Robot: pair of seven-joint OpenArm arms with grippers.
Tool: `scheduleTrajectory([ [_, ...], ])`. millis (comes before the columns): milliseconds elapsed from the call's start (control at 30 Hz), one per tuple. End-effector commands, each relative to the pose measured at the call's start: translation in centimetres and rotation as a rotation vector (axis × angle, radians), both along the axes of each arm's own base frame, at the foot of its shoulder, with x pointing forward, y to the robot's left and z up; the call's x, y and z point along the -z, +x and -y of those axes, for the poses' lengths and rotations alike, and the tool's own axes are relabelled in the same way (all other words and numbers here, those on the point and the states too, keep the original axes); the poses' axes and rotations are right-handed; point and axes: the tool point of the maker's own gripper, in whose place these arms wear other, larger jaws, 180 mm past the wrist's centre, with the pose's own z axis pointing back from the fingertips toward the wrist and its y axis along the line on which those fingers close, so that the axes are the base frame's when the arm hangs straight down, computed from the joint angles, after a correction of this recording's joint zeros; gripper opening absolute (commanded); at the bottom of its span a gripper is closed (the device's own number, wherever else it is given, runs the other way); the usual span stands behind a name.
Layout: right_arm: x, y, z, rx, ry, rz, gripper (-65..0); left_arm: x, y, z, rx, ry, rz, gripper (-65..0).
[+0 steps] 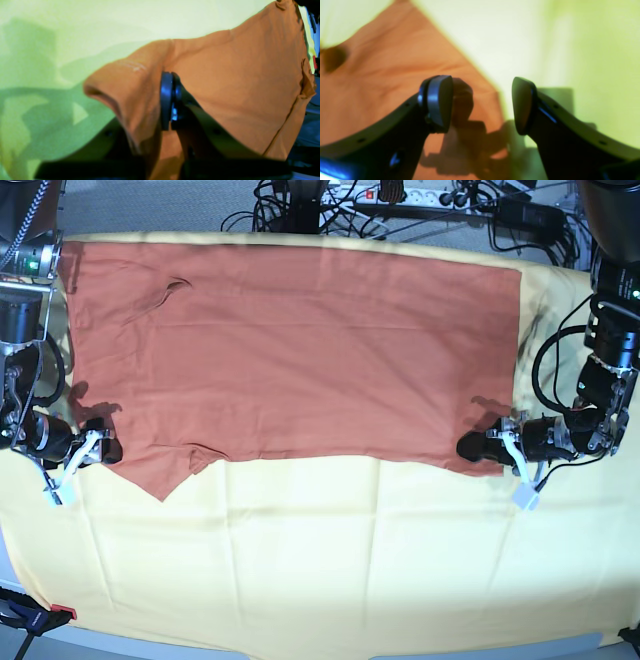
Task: Fold the T-shirt properly
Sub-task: 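Release the shirt and move both grippers to its hem edge, then grasp the shirt's hem edge with both grippers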
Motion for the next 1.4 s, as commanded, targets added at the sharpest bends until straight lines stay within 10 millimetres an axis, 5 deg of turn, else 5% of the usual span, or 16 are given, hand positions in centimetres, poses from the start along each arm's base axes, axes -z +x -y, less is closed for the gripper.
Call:
scheduleTrajectory([
  [0, -2.0, 1.0, 0.8, -0.007, -0.011, 0.053, -27.4, -1.1, 0.7, -0.6, 0.003, 0.013, 0.026, -65.0],
  [133, -2.1, 0.8, 0.3, -0.055, -0.007, 0.069, -34.9, -1.1, 0.7, -0.6, 0.003, 0.014, 0.026, -65.0],
  [300, -2.7, 1.6, 1.1, -0.034, -0.047, 0.126, -65.0, -1.1, 0.7, -0.6, 0.003, 0.012, 0.026, -65.0],
  [600, -3.5, 2.6, 2.2, 0.014, -0.087, 0.17, -65.0, -1.6, 1.7, -1.2, 0.01, 0.071, 0.066, -65.0],
  [1033, -5.8, 4.4, 2.7, 0.015, -0.129, 0.214, -65.0, -9.0, 7.9, -1.4, -0.008, 0.115, 0.3, -65.0],
  [1367, -5.3, 3.2, 1.2, -0.067, -0.067, 0.163, -65.0, -8.3, 6.2, 1.3, 0.062, 0.03, 0.18, -65.0],
])
